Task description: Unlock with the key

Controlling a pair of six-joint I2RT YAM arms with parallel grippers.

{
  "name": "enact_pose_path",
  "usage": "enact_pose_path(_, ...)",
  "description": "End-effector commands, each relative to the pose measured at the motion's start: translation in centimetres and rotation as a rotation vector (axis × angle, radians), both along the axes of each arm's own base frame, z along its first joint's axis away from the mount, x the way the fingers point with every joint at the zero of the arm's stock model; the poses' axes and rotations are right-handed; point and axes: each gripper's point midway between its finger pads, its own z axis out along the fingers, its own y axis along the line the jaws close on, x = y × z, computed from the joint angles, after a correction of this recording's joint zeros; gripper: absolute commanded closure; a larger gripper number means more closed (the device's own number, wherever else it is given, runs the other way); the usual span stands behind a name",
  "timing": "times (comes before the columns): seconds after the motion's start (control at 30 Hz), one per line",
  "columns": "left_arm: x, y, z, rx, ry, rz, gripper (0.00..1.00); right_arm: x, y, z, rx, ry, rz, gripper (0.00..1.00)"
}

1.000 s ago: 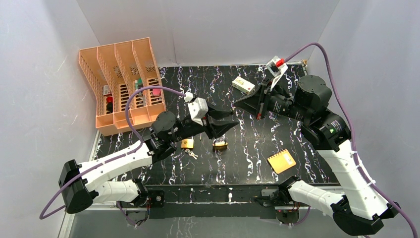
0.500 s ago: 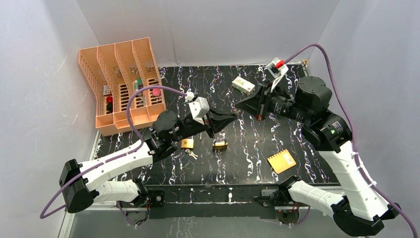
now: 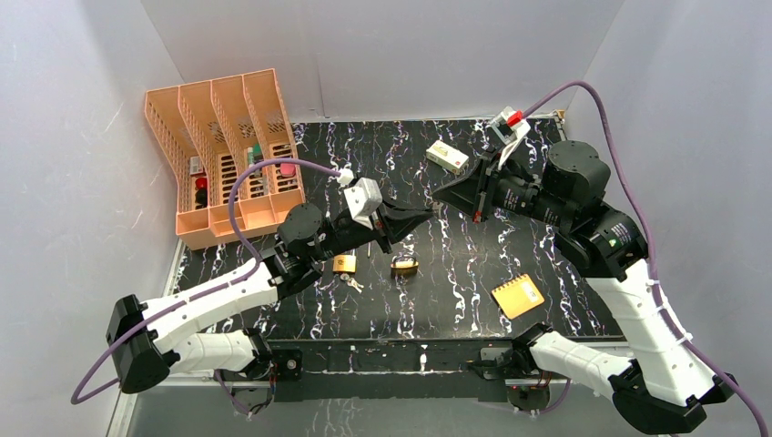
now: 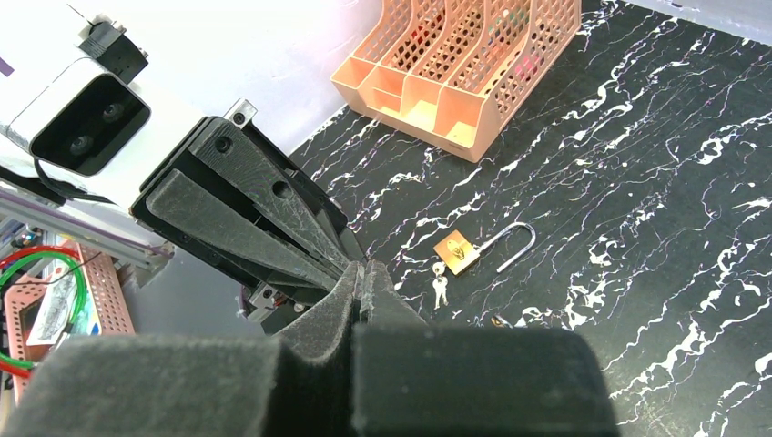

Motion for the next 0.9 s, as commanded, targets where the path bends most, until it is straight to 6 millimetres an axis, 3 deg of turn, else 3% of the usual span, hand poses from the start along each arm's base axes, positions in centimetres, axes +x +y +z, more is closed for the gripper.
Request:
enact_pose_path(0.0,-0.7,1.2,3.0,-0.065,-0.062,0.008,1.0,-0.4,-0.4,2.5,0.039,-0.081,-0.007,1.0)
enact_pose_path(0.3,0.6,1.9,2.6,-0.047,-0.048,0.092,1.0,-1.2,-0.2,2.8,0.05,-0.093,0.039,1.0)
enact_pose_path(0.67,2.2,3.5,2.5,0.092,-0.236,0.219,1.0,-2.9,0.1,3.4,0.071,-0.086,0.121,0.45)
enact_pose_path(0.73,2.6,3.9,2.8,0.133,-0.303,0.25,1.0,-3.1,0.2,3.5,0.076,-0.071,0.129,0.4)
enact_pose_path(0.87,3.0,4.6,3.6,0.187,-0.41,0.287,1.0,-3.0,0.5,3.8,0.08,-0.061,0.134,0.4)
